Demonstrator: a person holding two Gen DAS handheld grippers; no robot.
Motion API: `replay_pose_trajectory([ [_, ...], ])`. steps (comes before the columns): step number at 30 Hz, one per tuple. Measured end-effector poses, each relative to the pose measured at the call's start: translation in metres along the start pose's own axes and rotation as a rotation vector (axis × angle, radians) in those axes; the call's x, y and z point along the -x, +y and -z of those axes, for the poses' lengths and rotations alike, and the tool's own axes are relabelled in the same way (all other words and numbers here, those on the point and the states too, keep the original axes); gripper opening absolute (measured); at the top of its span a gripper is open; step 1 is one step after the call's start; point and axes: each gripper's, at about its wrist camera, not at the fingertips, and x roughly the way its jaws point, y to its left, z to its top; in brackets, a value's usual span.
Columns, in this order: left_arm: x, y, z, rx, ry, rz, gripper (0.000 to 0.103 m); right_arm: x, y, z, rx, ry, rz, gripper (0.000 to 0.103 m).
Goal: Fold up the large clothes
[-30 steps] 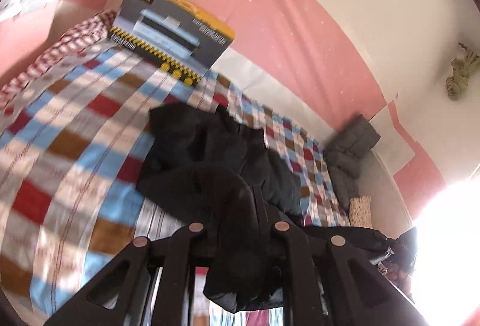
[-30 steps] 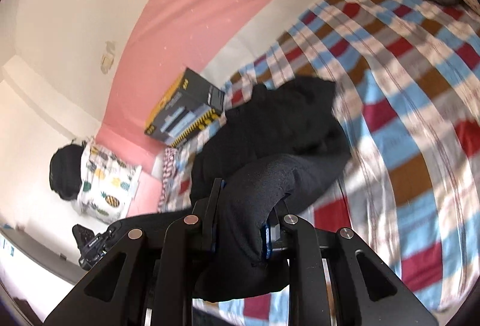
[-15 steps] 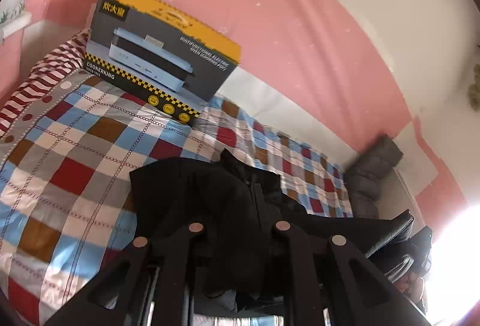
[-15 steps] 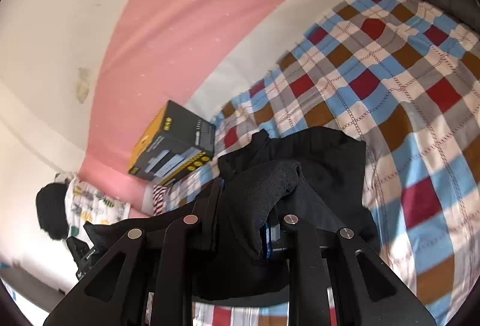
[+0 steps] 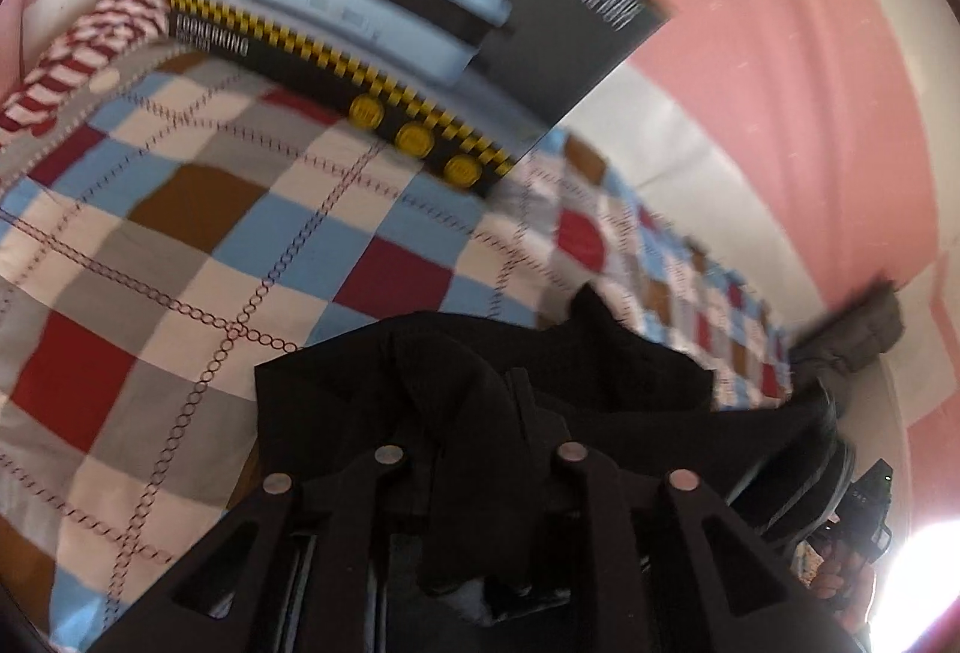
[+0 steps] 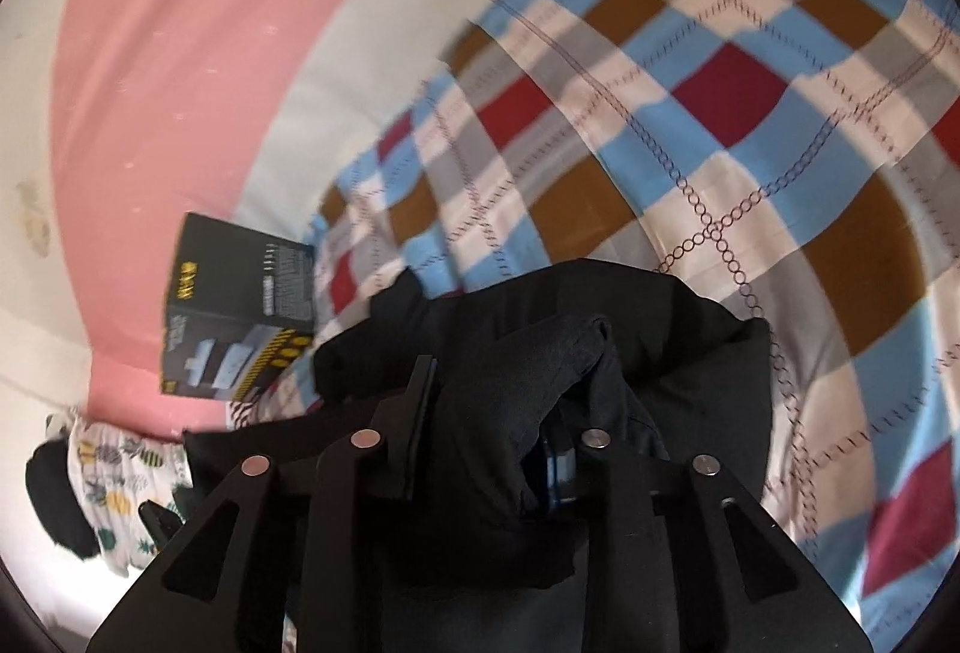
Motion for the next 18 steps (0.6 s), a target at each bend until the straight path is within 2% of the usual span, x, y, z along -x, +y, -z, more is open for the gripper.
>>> replay_pose_trajectory([
  [4, -0.024, 0.002, -0.005, 0.026, 0.058, -0.016, 0.027, -0.020, -0.003, -0.005, 0.000, 0.024, 0.018, 0.043],
  [5, -0.023, 0.003, -0.007, 0.035, 0.063, -0.005, 0.030, -0.019, -0.002, -0.006, 0.002, 0.020, 0.009, 0.050],
  [6, -0.018, 0.002, -0.008, 0.041, 0.064, 0.014, 0.032, -0.014, 0.002, -0.006, 0.018, 0.009, -0.019, 0.058],
  [9, 0.002, 0.003, -0.011, 0.052, 0.041, 0.106, 0.048, 0.009, 0.013, -0.010, 0.059, -0.051, -0.091, 0.072],
  [11, 0.017, 0.004, -0.015, 0.072, 0.017, 0.172, 0.066, 0.031, 0.019, -0.012, 0.096, -0.122, -0.116, 0.074],
  [12, 0.027, 0.005, -0.017, 0.076, -0.024, 0.189, 0.073, 0.042, 0.022, -0.013, 0.122, -0.158, -0.113, 0.074],
  [13, 0.040, 0.005, -0.019, 0.068, -0.086, 0.176, 0.084, 0.049, 0.025, -0.014, 0.140, -0.180, -0.101, 0.074],
  [15, 0.059, 0.009, -0.022, 0.070, -0.179, 0.170, 0.090, 0.059, 0.028, -0.012, 0.184, -0.218, -0.059, 0.075],
  [16, 0.061, 0.011, -0.022, 0.070, -0.191, 0.159, 0.091, 0.059, 0.029, -0.011, 0.203, -0.218, -0.041, 0.075],
  [18, 0.050, 0.011, -0.020, 0.036, -0.143, 0.095, 0.091, 0.053, 0.028, -0.009, 0.234, -0.200, 0.003, 0.075],
])
